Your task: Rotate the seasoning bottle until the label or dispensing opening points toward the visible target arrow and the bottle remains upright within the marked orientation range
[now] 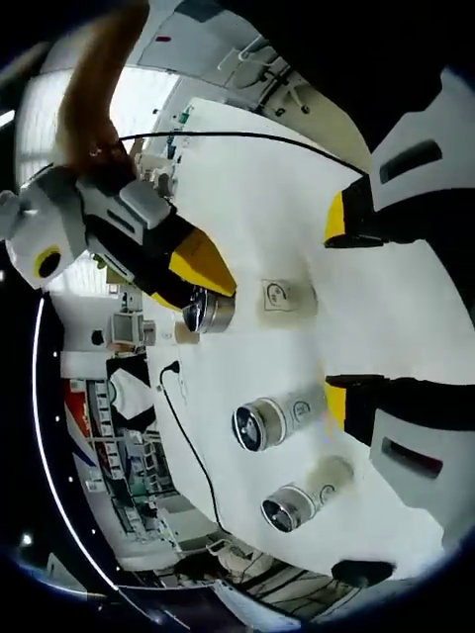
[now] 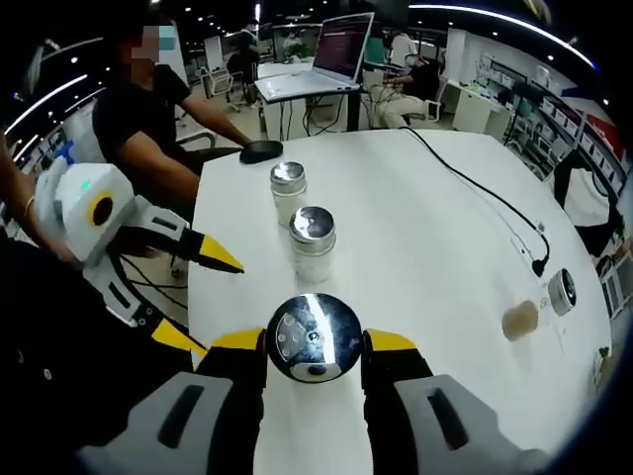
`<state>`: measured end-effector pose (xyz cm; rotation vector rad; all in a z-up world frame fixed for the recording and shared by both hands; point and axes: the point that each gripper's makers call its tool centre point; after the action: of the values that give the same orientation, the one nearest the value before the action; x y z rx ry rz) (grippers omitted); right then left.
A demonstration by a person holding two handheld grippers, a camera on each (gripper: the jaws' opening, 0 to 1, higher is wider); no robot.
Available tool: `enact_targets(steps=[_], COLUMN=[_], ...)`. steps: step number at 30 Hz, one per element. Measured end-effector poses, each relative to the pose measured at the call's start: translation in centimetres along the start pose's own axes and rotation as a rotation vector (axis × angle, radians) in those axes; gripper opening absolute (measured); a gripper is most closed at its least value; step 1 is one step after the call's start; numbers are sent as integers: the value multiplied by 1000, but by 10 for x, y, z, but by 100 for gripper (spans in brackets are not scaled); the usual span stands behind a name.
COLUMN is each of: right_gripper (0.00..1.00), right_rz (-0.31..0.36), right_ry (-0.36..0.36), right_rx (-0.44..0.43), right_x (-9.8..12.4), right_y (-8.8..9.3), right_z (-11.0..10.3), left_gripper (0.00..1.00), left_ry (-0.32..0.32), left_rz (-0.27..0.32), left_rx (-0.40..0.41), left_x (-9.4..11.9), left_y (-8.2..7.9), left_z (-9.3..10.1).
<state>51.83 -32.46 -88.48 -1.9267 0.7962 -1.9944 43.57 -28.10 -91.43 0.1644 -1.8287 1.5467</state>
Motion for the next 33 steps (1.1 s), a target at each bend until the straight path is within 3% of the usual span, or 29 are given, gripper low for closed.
enact_targets(steps=[3, 9, 13, 16, 17, 21, 33], right_gripper=[35, 35, 35, 35, 35, 35, 35], right_rz=[1, -12, -26, -29, -35, -53, -40], right_ry=[-11, -17, -22, -29, -35, -55, -69], right_rx=[3, 14, 22, 37, 48, 91, 155], right_x=[-1, -2, -3, -4, -5, -5, -6], right_y=[-3, -8, -9, -9, -9, -8, -9], right_z=[6, 10, 11, 13, 14, 13, 15], left_gripper=[57, 77, 84, 98, 100, 100, 100], left_ry=[11, 11, 1, 42, 88, 131, 104], left_rz=[22, 13, 26, 25, 42, 73, 96], left_rx=[10, 14, -11, 19, 47, 55, 85], left_x=[11, 25, 33, 36, 36, 42, 45], left_y=[-5, -8, -13, -16, -21, -34, -46], left_z=[-1, -2, -2, 4, 12, 18, 4])
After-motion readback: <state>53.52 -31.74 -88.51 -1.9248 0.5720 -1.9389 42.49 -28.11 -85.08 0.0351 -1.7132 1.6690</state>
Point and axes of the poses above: the point that each gripper's makers call its tool centre point, and the gripper's own axes: x roughly backward along the fingers, z roughly to its right, y roughly out of its underside, and after that the axes turned 4 degrees about -z, right-handed
